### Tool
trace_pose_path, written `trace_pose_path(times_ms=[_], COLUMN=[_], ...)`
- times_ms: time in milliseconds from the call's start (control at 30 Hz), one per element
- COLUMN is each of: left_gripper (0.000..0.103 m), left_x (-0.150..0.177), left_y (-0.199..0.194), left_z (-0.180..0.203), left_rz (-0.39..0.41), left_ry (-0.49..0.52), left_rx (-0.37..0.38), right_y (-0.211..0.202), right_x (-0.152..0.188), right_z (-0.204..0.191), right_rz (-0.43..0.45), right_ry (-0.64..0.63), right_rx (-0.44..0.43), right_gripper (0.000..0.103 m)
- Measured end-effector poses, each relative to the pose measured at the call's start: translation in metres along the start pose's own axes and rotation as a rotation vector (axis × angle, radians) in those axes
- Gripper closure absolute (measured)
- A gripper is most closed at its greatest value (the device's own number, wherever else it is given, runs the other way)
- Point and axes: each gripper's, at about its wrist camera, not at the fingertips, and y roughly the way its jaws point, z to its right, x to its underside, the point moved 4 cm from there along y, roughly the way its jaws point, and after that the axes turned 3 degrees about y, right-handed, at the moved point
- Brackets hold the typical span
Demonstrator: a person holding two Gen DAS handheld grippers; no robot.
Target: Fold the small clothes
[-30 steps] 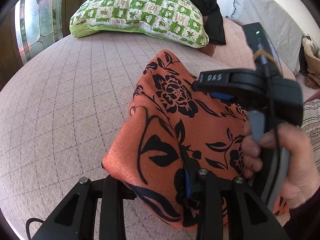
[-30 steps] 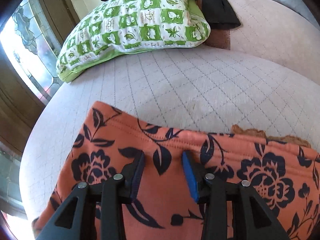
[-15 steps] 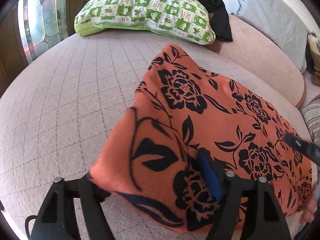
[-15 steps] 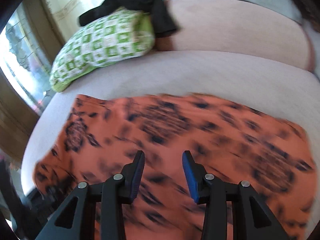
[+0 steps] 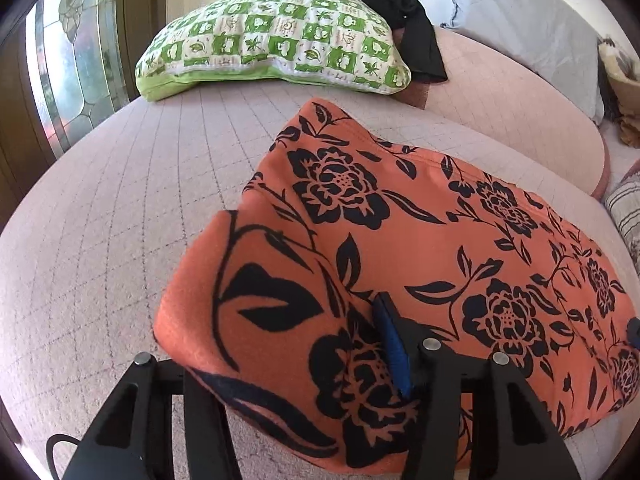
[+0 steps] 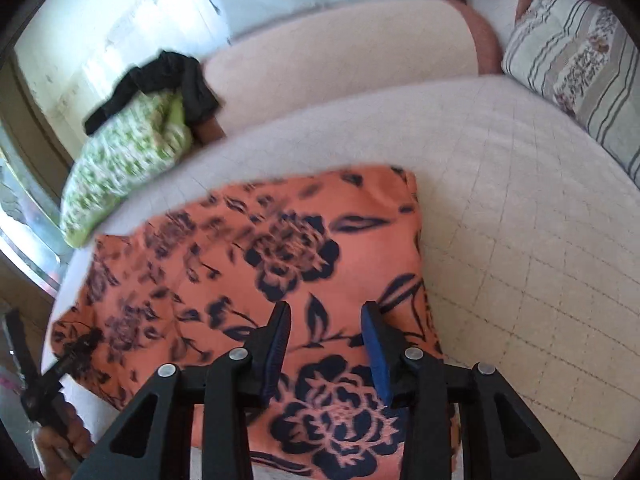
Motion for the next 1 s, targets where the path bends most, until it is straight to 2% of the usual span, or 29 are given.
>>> trace_pose_path(times_ms=[33, 67, 100, 167, 200, 233, 333, 467, 500, 533, 600, 667, 733, 767, 800, 900, 967, 1000], left_gripper=[0.037, 0.031, 0.028, 0.028, 0.034, 0.052, 0.063, 0.061, 0.053, 0.040, 0.035, 0.035, 0.051, 0.064, 0.068, 0.070, 0.068, 0.055], left_x=[0.000, 0.000, 0.000, 0.000, 0.001, 0.000, 0.000, -0.005, -0.006, -0.007, -0.009, -0.010, -0.010, -0.011, -0.011, -0.011, -0.010, -0.010], left_y=[0.000, 0.001, 0.001, -0.001, -0.003, -0.006, -0.008, -0.008, -0.007, -0.006, -0.005, -0.005, -0.003, -0.002, 0.000, 0.002, 0.001, 0.003], left_z=[-0.001, -0.003, -0.006, -0.010, -0.010, -0.010, -0.007, -0.002, -0.001, -0.001, 0.000, 0.000, 0.000, -0.001, -0.003, -0.005, -0.005, -0.005], left_rz=[-0.009, -0.022, -0.033, -0.032, -0.025, -0.012, -0.008, -0.016, -0.025, -0.035, -0.053, -0.044, -0.046, -0.047, -0.048, -0.048, -0.046, -0.048], left_ry=[-0.012, -0.029, -0.053, -0.086, -0.086, -0.081, -0.060, -0.050, -0.057, -0.066, -0.086, -0.079, -0.068, -0.064, -0.064, -0.082, -0.081, -0.086], left_rx=[0.000, 0.007, 0.025, 0.053, 0.055, 0.052, 0.055, 0.055, 0.065, 0.078, 0.112, 0.107, 0.087, 0.066, 0.056, 0.071, 0.066, 0.064], right_y=[0.002, 0.006, 0.011, 0.016, 0.017, 0.018, 0.021, 0.027, 0.031, 0.034, 0.048, 0.065, 0.078, 0.081, 0.082, 0.078, 0.068, 0.061], right_x=[0.001, 0.004, 0.006, 0.007, 0.007, 0.008, 0.007, -0.009, -0.016, -0.020, -0.031, -0.039, -0.042, -0.043, -0.044, -0.046, -0.043, -0.041], right_z=[-0.001, 0.000, 0.003, 0.005, 0.004, 0.002, -0.001, -0.010, -0.012, -0.013, -0.018, -0.020, -0.024, -0.026, -0.029, -0.036, -0.044, -0.048], right_rz=[-0.013, -0.036, -0.054, -0.062, -0.061, -0.061, -0.069, -0.061, -0.058, -0.054, -0.066, -0.085, -0.106, -0.109, -0.114, -0.135, -0.128, -0.118], right_ry=[-0.003, -0.006, -0.007, -0.011, -0.018, -0.025, -0.038, -0.018, -0.008, -0.001, 0.002, -0.014, -0.050, -0.068, -0.086, -0.110, -0.119, -0.123], right_rx=[-0.001, 0.016, 0.033, 0.041, 0.044, 0.048, 0.066, 0.046, 0.050, 0.059, 0.074, 0.115, 0.149, 0.166, 0.188, 0.213, 0.168, 0.141], right_gripper=[0.062, 0.062, 0.062, 0.062, 0.062, 0.062, 0.062, 0.062, 0.062, 0.062, 0.062, 0.062, 0.062, 0.061, 0.061, 0.060, 0.060, 0.060])
